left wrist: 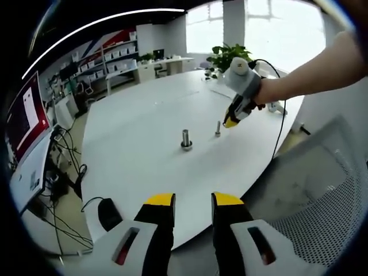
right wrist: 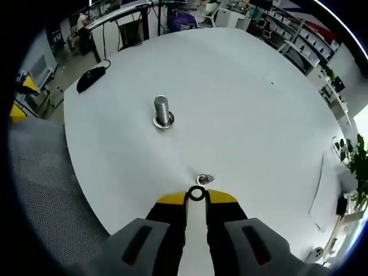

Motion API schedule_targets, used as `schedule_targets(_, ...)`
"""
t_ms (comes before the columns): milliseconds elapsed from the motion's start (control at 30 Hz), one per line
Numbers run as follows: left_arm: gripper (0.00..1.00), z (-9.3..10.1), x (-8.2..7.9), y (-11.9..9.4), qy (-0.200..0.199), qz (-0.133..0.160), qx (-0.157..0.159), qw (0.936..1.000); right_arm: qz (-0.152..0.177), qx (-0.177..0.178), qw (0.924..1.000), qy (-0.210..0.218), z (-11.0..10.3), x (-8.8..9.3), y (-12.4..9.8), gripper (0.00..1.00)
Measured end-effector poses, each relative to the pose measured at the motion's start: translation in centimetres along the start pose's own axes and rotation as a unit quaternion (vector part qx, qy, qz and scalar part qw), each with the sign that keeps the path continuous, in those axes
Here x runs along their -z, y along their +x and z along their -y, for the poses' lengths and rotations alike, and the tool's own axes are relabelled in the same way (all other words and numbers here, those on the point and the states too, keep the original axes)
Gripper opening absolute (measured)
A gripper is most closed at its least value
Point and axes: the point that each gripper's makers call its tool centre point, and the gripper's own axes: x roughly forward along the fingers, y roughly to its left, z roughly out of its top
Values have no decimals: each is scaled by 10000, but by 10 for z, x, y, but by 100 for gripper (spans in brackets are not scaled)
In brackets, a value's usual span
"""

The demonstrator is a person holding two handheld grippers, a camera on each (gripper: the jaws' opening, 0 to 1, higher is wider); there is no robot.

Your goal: Place the washer onto the threaded stud by aligning its center hole with the stud, sliding it down to the base, and recovering from edge contact or off-axis alignment until the washer reaches the visible bottom stop.

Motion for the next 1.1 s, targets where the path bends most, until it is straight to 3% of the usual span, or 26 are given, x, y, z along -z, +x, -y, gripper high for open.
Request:
schedule_targets(233, 23, -2, 0, 1, -29, -10, -9, 10000, 101, 83, 9999, -111, 0, -9, -5, 14)
schedule_targets(533, 23, -2, 1, 1, -45, -45, -15, 10000, 22, 67, 9996, -264, 6, -12, 5, 14)
schedule_targets(1100, 23, -4, 5, 2, -86, -143, -32, 9999, -200, -123, 9994, -248, 2, -8, 21, 14)
